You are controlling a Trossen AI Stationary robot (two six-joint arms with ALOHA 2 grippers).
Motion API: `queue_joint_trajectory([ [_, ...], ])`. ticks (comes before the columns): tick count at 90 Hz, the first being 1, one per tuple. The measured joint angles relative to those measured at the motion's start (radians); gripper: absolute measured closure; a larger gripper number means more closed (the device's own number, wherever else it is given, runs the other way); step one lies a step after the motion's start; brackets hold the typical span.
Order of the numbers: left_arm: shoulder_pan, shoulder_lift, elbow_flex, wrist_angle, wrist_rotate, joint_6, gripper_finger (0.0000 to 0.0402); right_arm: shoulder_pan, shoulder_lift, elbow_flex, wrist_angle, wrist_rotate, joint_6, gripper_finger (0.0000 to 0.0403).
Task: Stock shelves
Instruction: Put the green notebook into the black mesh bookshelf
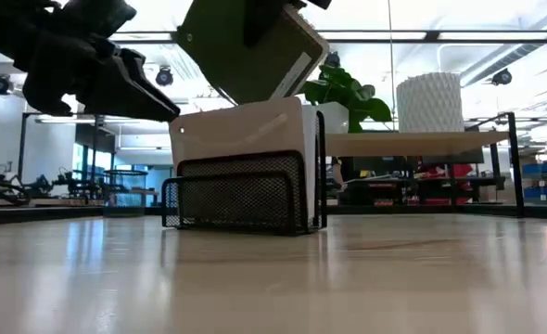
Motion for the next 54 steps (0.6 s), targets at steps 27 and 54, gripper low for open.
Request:
queue_joint_trajectory([
  [27, 0.0, 0.0, 0.0, 0.001, 0.007, -0.002, 0.0256, 0.0, -0.006, 0.0, -0.002, 0.011, -0.014, 0.0396],
  [54, 0.0, 0.0, -0.001, 0.003, 0.017, -0.006, 0.0274, 0.001, -0.018, 0.0, -0.003, 0.026, -0.014, 0.0395],
])
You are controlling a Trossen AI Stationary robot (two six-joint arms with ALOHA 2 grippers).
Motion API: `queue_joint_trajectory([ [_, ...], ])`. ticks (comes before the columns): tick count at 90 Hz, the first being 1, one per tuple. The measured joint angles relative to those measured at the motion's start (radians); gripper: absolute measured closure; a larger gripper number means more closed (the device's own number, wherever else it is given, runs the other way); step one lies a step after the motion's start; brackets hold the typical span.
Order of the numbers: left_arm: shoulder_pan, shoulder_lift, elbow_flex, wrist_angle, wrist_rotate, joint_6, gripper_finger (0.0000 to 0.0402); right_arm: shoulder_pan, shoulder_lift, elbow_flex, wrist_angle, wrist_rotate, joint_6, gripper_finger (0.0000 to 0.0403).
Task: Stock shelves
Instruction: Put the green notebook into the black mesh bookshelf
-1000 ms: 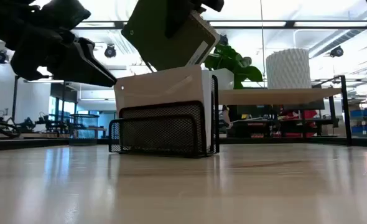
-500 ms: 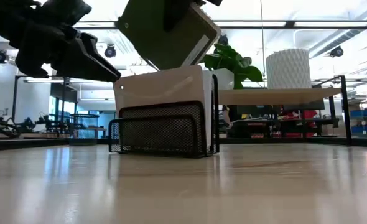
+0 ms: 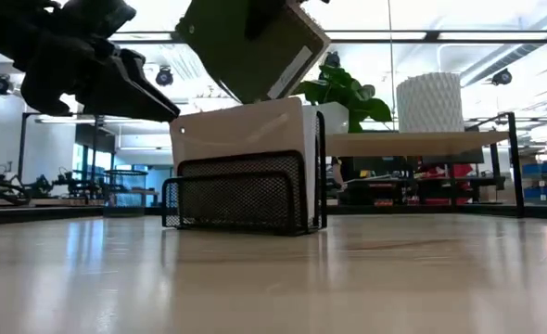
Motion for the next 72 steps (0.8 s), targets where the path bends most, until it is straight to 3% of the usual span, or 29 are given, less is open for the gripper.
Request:
queue_joint_trajectory([
  [72, 0.004, 0.0, -0.006, 0.002, 0.002, -0.005, 0.0293, 0.006, -0.015, 0.0, 0.002, 0.001, 0.0, 0.0395],
])
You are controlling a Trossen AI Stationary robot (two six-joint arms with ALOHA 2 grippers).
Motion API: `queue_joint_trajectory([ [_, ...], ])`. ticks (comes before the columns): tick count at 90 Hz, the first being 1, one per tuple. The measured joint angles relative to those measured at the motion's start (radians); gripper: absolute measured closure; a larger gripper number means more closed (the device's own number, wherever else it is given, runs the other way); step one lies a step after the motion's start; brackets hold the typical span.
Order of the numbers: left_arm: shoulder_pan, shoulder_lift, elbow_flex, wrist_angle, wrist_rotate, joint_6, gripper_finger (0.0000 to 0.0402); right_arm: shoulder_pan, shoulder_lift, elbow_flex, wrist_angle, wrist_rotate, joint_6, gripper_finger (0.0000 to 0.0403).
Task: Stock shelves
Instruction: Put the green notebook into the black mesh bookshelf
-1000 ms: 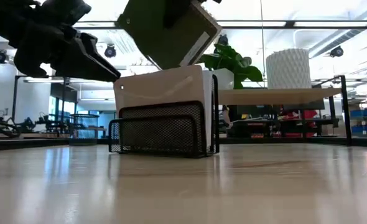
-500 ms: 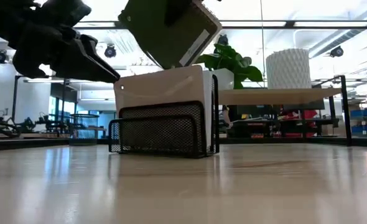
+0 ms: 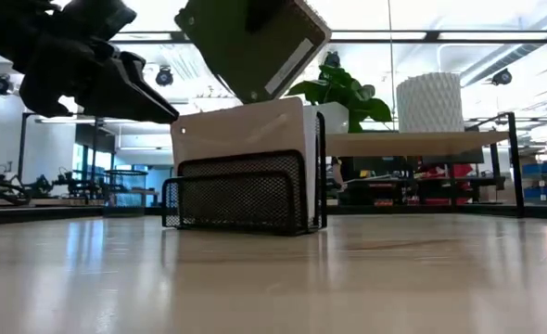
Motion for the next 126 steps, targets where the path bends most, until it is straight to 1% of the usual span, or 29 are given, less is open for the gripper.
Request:
queue_joint_trajectory([
  [24, 0.001, 0.0, 0.0, 0.0, 0.0, 0.0, 0.0281, -0.002, 0.004, 0.0, -0.001, 0.004, 0.008, 0.0395],
  [43, 0.002, 0.0, 0.0, -0.001, -0.001, 0.0, 0.0275, -0.002, 0.011, -0.011, 0.002, -0.034, 0.031, 0.0395],
  [73, 0.014, 0.0, 0.0, 0.0, -0.001, 0.0, 0.0291, 0.024, 0.013, -0.013, 0.096, -0.128, -0.055, 0.0394],
  [80, 0.016, 0.0, 0.0, 0.0, -0.001, 0.0, 0.0295, 0.024, 0.013, -0.013, 0.099, -0.132, -0.063, 0.0394],
  [94, 0.016, 0.0, 0.0, 0.0, -0.001, 0.0, 0.0299, 0.024, 0.013, -0.016, 0.091, -0.134, -0.042, 0.0394],
  [106, 0.016, 0.0, 0.0, 0.0, -0.001, 0.0, 0.0296, 0.024, 0.013, -0.025, 0.072, -0.137, 0.003, 0.0394],
  [117, 0.016, 0.0, 0.0, 0.0, -0.001, 0.0, 0.029, 0.022, 0.013, -0.055, 0.067, -0.177, 0.058, 0.0394],
  [126, 0.016, 0.0, 0.0, 0.0, -0.001, 0.0, 0.0285, 0.021, 0.013, -0.09, 0.065, -0.188, 0.12, 0.0394],
])
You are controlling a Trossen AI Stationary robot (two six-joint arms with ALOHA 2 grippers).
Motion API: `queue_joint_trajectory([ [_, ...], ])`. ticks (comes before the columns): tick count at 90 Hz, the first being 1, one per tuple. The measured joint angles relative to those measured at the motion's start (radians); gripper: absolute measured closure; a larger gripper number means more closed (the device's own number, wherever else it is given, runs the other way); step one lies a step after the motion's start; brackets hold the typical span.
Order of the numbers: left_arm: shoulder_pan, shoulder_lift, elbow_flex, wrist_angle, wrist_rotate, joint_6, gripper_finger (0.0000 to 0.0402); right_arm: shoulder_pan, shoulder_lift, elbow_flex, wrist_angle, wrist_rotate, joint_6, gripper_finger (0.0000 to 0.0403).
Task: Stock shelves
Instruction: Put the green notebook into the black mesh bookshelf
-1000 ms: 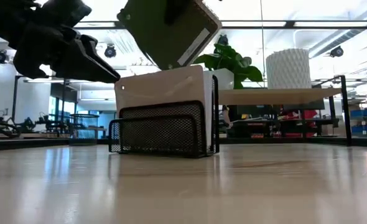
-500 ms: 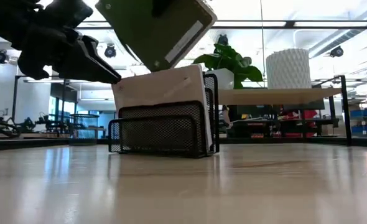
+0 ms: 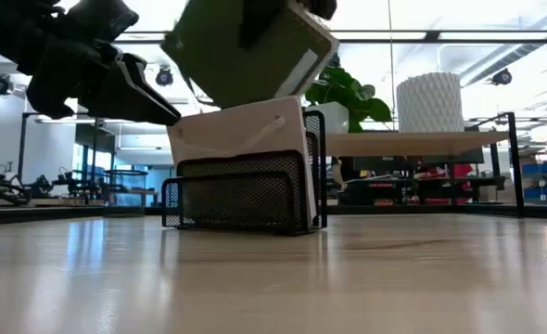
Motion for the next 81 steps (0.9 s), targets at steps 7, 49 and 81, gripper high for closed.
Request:
queue_joint_trajectory([
  [7, 0.0, 0.0, 0.0, 0.0, 0.0, 0.0, 0.0281, -0.001, 0.0, -0.023, 0.001, -0.024, 0.034, 0.0394],
  [49, 0.005, 0.0, 0.0, 0.009, -0.001, 0.0, 0.0294, -0.049, 0.0, -0.059, 0.002, -0.106, 0.066, 0.0394],
  [81, 0.005, 0.0, 0.0, 0.008, -0.002, 0.0, 0.0296, -0.092, 0.0, -0.076, 0.004, -0.122, 0.101, 0.0394],
])
